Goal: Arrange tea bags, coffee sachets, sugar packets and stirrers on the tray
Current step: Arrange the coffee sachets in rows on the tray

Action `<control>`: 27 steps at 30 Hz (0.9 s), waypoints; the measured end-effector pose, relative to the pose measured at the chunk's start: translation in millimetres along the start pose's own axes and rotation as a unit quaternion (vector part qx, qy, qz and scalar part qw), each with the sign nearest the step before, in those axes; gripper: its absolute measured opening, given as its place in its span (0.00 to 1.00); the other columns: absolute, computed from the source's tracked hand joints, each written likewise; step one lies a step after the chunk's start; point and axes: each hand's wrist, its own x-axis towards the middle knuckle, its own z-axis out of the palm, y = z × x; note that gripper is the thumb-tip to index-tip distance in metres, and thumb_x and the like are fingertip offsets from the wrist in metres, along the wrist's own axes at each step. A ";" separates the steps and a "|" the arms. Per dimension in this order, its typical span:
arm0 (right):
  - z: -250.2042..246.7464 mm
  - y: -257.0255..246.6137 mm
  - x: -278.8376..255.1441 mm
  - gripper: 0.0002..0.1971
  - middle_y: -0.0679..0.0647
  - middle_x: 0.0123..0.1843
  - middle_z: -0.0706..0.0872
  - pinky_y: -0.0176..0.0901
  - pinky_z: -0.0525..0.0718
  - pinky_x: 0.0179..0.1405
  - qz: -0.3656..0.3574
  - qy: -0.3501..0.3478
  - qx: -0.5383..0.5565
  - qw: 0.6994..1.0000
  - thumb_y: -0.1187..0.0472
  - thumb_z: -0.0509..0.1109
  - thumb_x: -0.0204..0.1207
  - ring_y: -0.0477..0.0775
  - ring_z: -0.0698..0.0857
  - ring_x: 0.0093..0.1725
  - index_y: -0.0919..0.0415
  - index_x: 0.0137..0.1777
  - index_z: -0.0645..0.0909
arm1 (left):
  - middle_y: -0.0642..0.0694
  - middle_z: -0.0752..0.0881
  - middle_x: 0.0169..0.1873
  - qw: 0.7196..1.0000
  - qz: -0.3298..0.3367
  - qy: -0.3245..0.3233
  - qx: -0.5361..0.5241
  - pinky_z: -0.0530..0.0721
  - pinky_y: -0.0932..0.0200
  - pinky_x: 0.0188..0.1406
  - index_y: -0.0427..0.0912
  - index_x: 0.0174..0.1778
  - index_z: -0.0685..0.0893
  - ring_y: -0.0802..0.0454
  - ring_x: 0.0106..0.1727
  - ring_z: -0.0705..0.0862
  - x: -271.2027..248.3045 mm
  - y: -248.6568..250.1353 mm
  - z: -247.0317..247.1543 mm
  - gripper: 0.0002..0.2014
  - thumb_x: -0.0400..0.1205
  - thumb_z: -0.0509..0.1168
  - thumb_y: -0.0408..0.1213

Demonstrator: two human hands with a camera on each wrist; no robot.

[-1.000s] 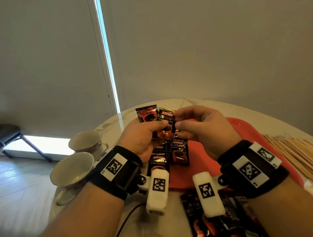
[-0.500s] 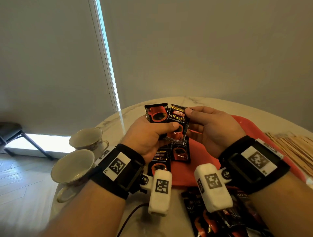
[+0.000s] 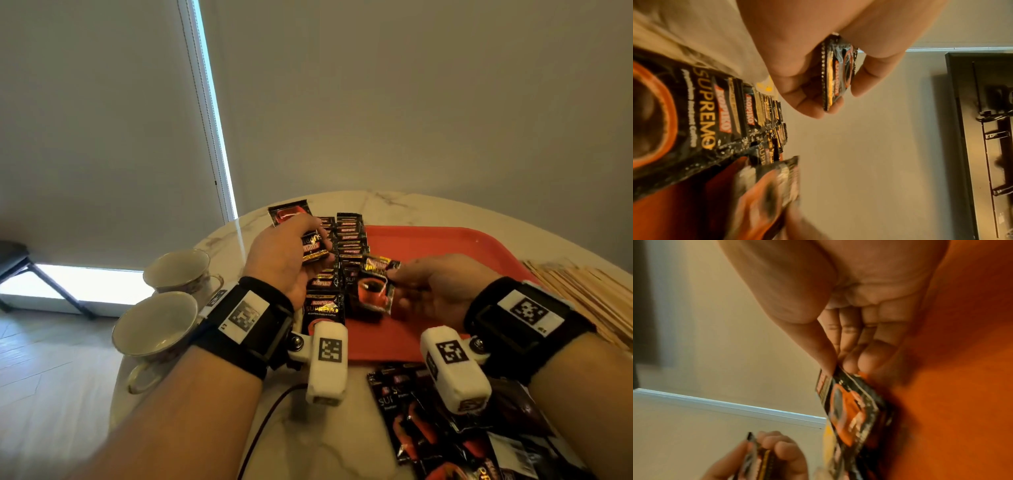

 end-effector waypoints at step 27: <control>9.5 1.8 5.5 0.10 0.61 0.40 0.91 0.45 0.90 0.36 -0.006 -0.003 -0.185 0.983 0.68 0.82 0.72 0.54 0.89 0.34 0.68 0.51 0.86 | 0.46 0.88 0.33 1.000 -0.008 -0.020 0.000 0.89 0.56 0.34 0.38 0.56 0.84 0.53 0.33 0.88 -1.1 1.8 -1.0 0.06 0.85 0.69 0.31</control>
